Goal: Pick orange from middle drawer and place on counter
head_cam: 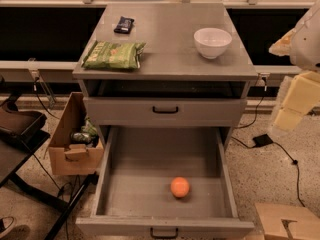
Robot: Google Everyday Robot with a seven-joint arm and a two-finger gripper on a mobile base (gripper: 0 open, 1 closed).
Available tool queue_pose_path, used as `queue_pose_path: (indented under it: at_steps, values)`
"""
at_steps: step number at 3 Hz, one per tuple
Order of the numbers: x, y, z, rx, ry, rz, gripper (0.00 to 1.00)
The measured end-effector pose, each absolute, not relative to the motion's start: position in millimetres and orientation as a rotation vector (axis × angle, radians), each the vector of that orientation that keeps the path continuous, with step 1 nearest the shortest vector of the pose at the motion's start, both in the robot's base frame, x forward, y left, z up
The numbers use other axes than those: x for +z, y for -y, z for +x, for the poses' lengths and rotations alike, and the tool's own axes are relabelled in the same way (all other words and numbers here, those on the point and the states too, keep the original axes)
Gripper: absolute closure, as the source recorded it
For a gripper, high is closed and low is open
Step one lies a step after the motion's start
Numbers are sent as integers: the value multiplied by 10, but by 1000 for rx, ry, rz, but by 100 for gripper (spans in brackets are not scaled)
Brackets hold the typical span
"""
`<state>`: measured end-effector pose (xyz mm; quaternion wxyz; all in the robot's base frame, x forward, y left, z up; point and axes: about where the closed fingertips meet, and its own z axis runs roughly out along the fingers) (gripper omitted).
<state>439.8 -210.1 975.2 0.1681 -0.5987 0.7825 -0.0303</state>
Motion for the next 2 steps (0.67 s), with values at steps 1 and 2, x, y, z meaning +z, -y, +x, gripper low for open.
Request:
queue_pose_path:
  at_steps: [1, 2]
  values:
    - [9103, 1807, 4571, 89, -2316, -1512, 0]
    - [8591, 1593, 4818, 161, -2372, -1337, 0]
